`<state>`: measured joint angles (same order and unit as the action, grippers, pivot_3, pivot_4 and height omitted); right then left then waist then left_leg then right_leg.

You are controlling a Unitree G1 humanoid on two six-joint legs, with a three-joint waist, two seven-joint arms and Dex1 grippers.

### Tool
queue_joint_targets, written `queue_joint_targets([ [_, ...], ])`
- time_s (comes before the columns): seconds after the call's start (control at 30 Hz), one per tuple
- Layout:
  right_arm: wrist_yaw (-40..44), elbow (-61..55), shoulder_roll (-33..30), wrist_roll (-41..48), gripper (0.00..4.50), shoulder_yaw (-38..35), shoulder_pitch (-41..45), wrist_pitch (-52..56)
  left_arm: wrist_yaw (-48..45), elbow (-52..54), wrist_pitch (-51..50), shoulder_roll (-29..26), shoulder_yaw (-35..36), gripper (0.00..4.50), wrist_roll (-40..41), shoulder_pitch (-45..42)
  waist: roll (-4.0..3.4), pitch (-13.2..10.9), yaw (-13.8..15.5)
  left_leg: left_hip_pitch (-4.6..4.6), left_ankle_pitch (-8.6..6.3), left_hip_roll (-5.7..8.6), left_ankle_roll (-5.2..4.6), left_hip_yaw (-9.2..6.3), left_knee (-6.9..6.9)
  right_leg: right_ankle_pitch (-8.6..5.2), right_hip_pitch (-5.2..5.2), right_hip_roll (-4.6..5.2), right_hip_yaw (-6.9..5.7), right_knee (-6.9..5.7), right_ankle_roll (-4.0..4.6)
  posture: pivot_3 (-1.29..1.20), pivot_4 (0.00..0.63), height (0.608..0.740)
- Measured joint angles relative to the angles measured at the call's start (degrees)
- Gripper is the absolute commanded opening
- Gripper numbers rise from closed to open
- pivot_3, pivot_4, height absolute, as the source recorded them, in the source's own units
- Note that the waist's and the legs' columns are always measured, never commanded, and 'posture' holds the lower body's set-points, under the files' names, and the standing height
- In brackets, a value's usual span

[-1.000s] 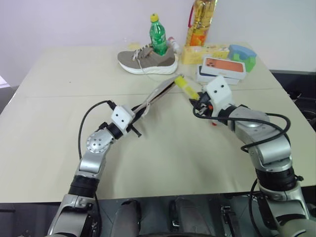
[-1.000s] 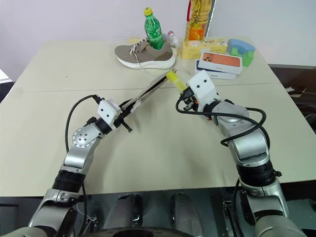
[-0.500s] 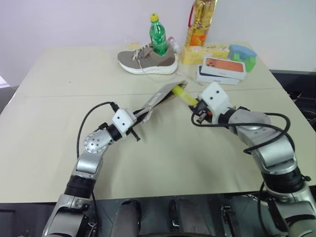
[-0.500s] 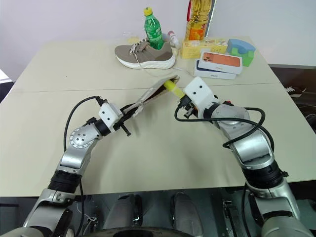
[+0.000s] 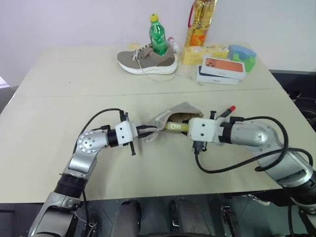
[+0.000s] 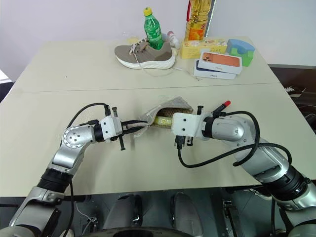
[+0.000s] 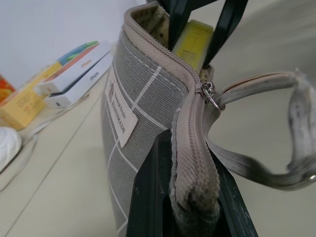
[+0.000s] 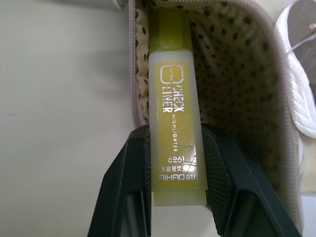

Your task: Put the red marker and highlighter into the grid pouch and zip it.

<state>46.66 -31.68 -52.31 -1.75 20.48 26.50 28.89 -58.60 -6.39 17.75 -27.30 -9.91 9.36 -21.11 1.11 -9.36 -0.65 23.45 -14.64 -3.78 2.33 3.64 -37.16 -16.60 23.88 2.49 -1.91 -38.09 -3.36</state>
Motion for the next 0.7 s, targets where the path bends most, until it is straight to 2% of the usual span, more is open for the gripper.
queue_joint_targets([
  [0.07, 0.50, 0.16, 0.16, -0.92, 2.41, 0.00, -0.25, -1.47, -0.93, 0.00, -0.03, 0.05, -0.27, 0.00, 0.08, -0.28, 0.00, 0.00, 0.04, 0.00, 0.00, 0.00, 0.00, 0.01, -0.01, 0.00, 0.00, 0.00, 0.00, 0.00, 0.00, 0.00, 0.150, 0.740],
  [0.1, 0.69, 0.15, 0.34, -1.05, 2.79, 0.00, -0.35, -1.90, -1.18, 0.00, -0.04, 0.27, -0.63, 0.00, 0.08, -0.58, 0.00, 0.00, 0.04, 0.00, 0.00, 0.00, 0.00, 0.02, -0.01, 0.00, 0.00, 0.00, 0.00, 0.00, 0.00, 0.00, 0.150, 0.740],
  [0.2, 0.23, 0.32, 0.84, -2.03, 4.41, -0.78, -1.33, -3.14, -1.33, -0.18, -0.05, 0.60, -0.89, 0.00, 0.08, -1.44, 0.00, 0.00, 0.10, 0.00, 0.00, 0.02, 0.00, 0.03, -0.04, 0.00, -0.02, 0.02, 0.00, 0.00, 0.00, 0.00, 0.150, 0.740],
  [0.33, -0.67, 0.28, 2.50, -0.12, 4.47, -6.15, -3.26, -1.60, -0.86, -0.45, -0.05, 0.74, -0.86, 0.00, 0.03, -1.55, 0.00, 0.00, 0.11, 0.00, 0.00, 0.01, 0.00, 0.01, -0.06, 0.00, -0.05, 0.01, 0.00, -0.01, 0.00, 0.00, 0.150, 0.740],
  [0.5, -1.69, -2.87, 10.18, 14.21, 4.47, -21.98, -3.53, 12.78, 2.92, -2.60, 0.02, 2.70, -0.56, 0.00, -1.18, -1.59, 0.00, 0.00, 0.18, -0.15, 0.00, 0.01, 0.00, -0.04, -0.08, 0.01, -0.24, 0.01, -0.02, -0.01, 0.00, 0.00, 0.150, 0.740],
  [0.6, -5.59, -2.30, 13.79, 19.35, 4.47, -30.77, -2.27, 20.82, 5.61, -3.98, 0.16, 3.41, -0.52, 0.00, -2.54, -1.58, 0.00, 0.01, 0.13, -0.25, 0.00, 0.01, 0.00, -0.06, -0.09, 0.01, -0.36, 0.03, -0.02, -0.01, 0.01, 0.00, 0.150, 0.740],
  [0.7, -13.19, 1.85, 17.09, 19.82, 4.47, -35.38, -0.16, 29.72, 9.05, -5.51, 0.17, 4.43, -0.43, 0.00, -4.04, -1.52, 0.00, 0.01, -0.02, -0.29, 0.00, 0.00, 0.00, -0.06, -0.08, 0.01, -0.38, 0.04, 0.00, -0.02, 0.02, 0.00, 0.150, 0.740],
])
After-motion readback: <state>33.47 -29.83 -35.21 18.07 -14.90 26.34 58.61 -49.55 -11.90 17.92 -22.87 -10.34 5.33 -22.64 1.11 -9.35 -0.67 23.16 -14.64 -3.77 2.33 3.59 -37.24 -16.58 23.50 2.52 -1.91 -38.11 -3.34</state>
